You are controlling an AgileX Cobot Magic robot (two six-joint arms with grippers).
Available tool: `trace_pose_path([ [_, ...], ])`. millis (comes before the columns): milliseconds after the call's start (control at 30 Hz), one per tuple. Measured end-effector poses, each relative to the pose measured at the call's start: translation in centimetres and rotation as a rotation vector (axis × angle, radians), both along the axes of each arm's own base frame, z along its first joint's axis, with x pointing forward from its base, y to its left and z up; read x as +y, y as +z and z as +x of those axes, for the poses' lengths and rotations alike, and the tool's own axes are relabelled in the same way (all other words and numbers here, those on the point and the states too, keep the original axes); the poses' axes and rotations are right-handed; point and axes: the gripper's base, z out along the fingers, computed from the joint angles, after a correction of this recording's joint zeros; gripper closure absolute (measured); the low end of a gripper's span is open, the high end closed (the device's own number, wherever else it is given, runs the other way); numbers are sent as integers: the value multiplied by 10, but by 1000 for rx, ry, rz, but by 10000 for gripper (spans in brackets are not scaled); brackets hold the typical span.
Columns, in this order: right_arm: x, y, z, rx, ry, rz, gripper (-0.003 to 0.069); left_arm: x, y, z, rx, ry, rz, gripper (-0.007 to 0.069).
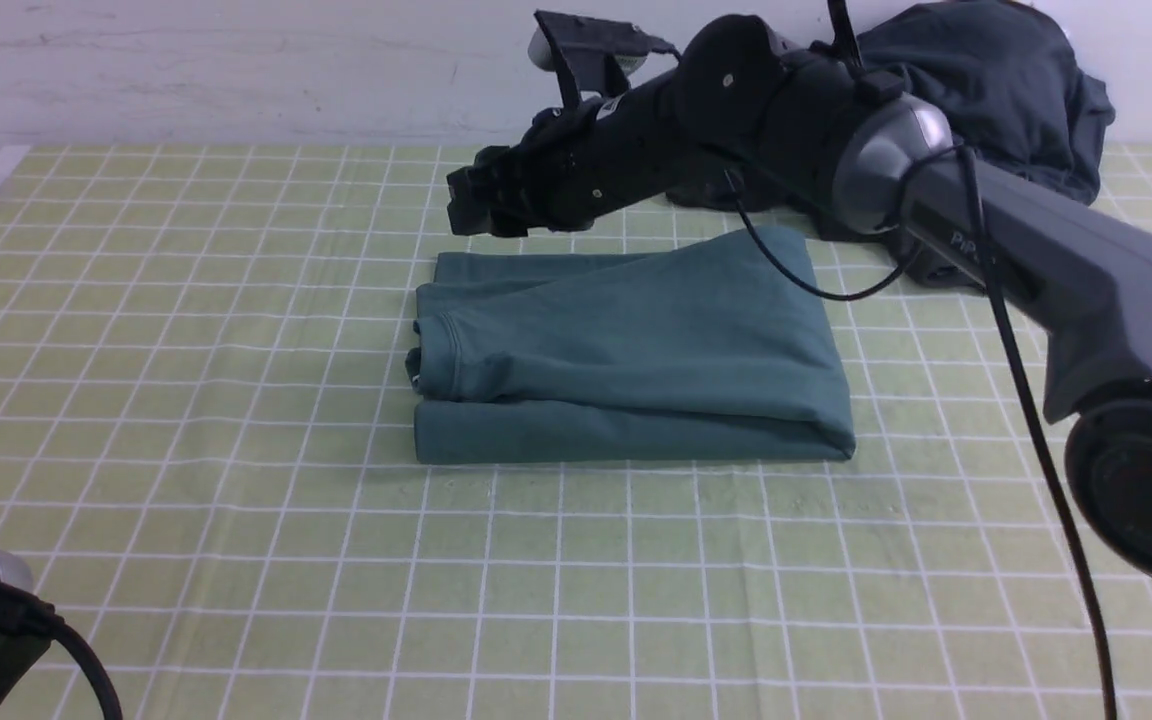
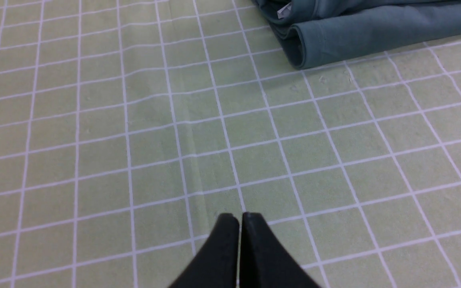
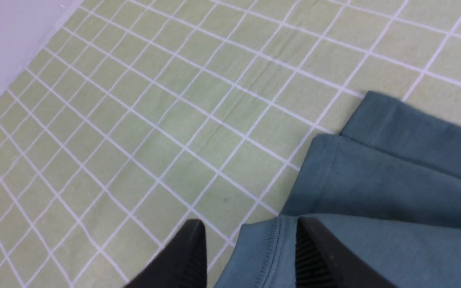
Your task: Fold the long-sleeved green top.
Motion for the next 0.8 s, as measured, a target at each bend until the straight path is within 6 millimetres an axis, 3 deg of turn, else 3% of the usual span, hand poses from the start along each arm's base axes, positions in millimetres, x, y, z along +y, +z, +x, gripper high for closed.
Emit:
trace_pose_path([
  [67,2,-7,0,14,13,-17,416,0,1,0,-7,2,2,627],
  [167,16,-41,-2,67,48,-64,538,0,0,1,-15,3,3,627],
  [200,18,-46,-3,73,55,-70,545,0,0,1,-16,3,3,627],
  [233,30,-66,-7,73,101,-104,615,0,-1,1,-15,4,4,627],
  [267,35,-77,-9,77,120,-119,630,0,-2,1,-14,3,5,627],
  [400,51,-87,-20,0,222,-169,669,1,-1,2,-30,5,7,627],
  [567,46,-44,-24,-89,297,-211,670,1,-1,2,-31,5,10,627],
  [667,21,34,-41,-177,369,-360,671,1,-1,2,-32,5,10,627],
  [800,-32,129,-61,-339,241,-475,672,1,-1,2,-32,5,9,627],
])
